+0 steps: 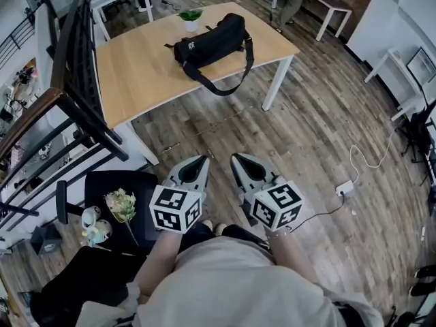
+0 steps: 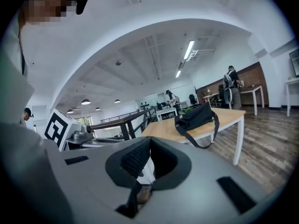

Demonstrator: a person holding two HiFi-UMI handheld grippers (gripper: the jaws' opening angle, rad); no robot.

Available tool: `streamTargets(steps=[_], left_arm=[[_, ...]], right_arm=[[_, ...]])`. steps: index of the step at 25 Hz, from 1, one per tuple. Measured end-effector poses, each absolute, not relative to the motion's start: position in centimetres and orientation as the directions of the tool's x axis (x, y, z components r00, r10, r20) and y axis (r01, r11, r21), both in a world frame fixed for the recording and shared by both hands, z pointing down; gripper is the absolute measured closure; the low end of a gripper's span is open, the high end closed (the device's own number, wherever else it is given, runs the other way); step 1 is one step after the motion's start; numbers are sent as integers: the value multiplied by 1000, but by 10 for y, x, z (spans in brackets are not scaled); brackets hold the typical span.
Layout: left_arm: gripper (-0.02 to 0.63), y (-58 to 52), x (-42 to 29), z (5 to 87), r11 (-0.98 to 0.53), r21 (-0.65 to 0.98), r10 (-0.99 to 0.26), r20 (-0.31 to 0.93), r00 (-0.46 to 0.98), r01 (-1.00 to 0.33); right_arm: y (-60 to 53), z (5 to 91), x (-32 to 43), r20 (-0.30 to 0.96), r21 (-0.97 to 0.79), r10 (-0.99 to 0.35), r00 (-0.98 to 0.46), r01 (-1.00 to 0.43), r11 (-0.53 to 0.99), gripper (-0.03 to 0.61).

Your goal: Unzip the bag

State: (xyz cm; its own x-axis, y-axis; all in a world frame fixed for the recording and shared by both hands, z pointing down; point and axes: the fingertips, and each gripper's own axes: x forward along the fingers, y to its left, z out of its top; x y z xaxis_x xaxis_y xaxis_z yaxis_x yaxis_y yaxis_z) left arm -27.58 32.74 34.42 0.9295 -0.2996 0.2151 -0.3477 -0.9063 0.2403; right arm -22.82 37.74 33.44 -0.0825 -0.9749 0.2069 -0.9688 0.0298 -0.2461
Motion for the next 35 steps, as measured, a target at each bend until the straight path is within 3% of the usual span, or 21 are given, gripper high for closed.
streamTargets(steps=[9,12,19,35], left_arm=[[581,360,-255,358,-905,242,-291,245,925,-349],[508,367,-245,363,-904,252,-280,257,925,-344],[502,355,-228,377,-906,264,-253,289,923,-331],[502,151,-154,363,-889,287,-295,239,925,-357]], right_arm=[[414,348,-212,252,-214,-966,-63,-977,7,524],[423,353,-203,260,-214,-964,-46,-977,-11,514],[403,362,-184,266,-220,-963,-50,-975,-11,483],[211,350,-106,276,-176,-960,-54,-984,5,463]])
